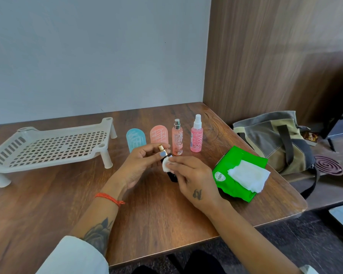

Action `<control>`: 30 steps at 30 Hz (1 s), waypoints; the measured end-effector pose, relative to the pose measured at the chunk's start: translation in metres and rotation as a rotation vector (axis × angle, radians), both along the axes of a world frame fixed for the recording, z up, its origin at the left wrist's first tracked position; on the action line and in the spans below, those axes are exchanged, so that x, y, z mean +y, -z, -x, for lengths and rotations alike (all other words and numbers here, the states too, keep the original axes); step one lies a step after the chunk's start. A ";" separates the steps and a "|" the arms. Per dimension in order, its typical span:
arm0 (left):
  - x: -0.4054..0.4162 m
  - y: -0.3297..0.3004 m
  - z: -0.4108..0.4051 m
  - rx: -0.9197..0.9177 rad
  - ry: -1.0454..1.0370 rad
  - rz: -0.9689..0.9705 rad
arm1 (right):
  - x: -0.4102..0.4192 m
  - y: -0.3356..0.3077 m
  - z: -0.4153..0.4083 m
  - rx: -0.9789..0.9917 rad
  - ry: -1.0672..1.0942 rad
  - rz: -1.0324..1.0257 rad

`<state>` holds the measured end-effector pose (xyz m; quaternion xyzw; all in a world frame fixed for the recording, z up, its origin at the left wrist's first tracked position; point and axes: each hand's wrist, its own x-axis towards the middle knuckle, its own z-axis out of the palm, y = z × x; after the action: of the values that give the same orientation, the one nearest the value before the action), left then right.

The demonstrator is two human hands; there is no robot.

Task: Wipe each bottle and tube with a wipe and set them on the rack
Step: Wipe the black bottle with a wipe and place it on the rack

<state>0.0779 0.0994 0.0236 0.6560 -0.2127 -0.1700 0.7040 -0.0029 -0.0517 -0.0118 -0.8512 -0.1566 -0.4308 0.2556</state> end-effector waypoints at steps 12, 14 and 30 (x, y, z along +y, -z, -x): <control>-0.002 0.000 0.000 0.022 -0.049 -0.042 | -0.006 -0.001 -0.001 0.046 0.100 -0.108; -0.002 0.000 0.000 0.021 -0.049 -0.046 | -0.006 -0.001 0.001 0.012 0.096 -0.111; -0.003 0.000 -0.001 0.009 -0.064 -0.074 | -0.008 0.000 -0.001 0.091 0.095 -0.054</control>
<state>0.0786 0.0966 0.0237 0.6875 -0.1820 -0.1578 0.6851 -0.0024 -0.0595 -0.0120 -0.8691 -0.0927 -0.4074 0.2648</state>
